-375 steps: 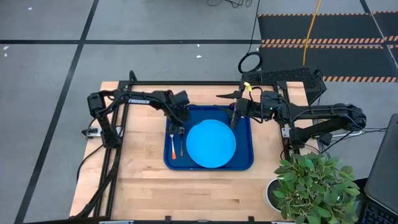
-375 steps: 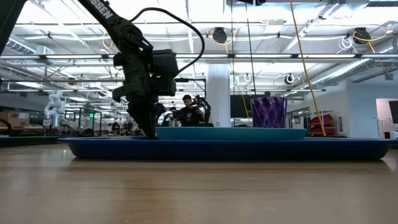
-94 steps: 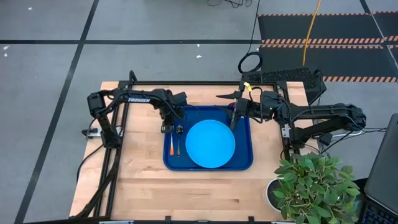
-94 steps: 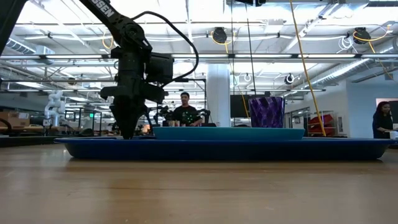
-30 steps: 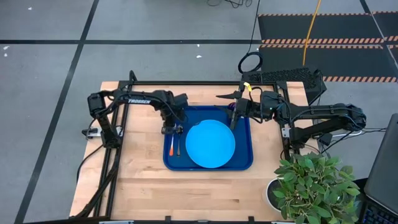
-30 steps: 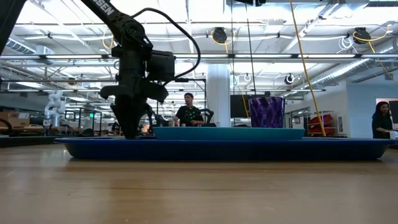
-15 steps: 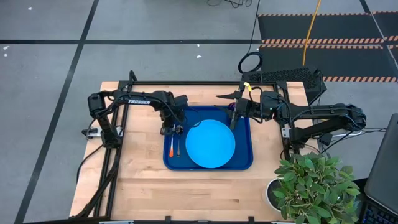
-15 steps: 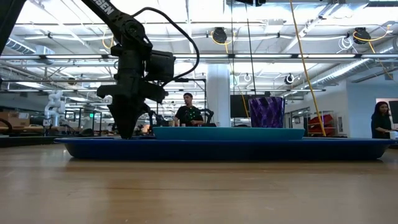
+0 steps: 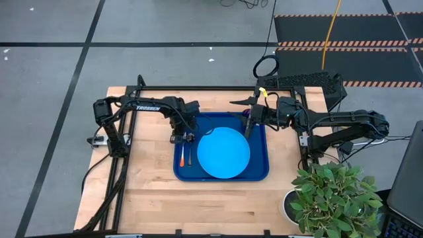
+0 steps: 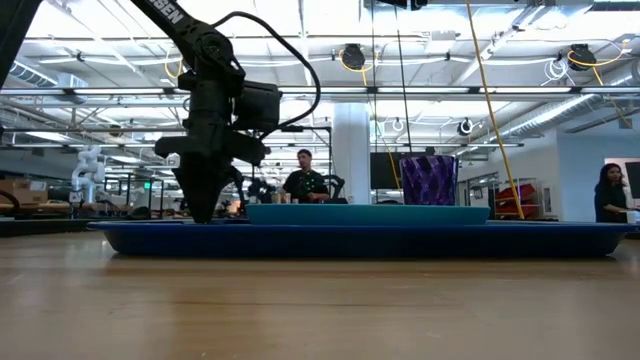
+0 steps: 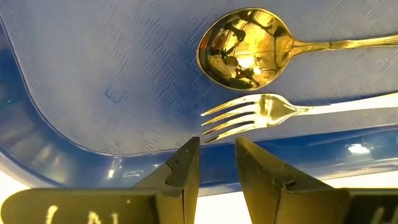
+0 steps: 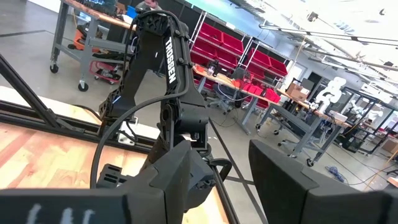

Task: Pick and place plate/cup/fork/spoon on tray
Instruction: Adjust the blue fork and black spoon on the blue serving tray

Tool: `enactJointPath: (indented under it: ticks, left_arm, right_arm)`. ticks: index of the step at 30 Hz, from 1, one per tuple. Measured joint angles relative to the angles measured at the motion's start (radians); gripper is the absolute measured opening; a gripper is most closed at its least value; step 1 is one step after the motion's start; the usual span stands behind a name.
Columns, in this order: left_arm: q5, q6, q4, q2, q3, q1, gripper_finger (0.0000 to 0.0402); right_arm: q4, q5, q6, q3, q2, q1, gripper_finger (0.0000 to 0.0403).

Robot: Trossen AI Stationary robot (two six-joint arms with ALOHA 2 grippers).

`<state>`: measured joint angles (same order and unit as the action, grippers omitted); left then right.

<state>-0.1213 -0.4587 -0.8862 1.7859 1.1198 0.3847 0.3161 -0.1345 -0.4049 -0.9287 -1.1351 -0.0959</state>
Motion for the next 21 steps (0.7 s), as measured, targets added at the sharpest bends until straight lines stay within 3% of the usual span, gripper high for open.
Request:
enactJointPath:
  ticks: [21]
  left_arm:
    - [0.045, -0.012, 0.002, 0.000, 0.000, 0.000, 0.0104]
  right_arm:
    - [0.000, 0.000, 0.000, 0.000, 0.000, 0.000, 0.0157]
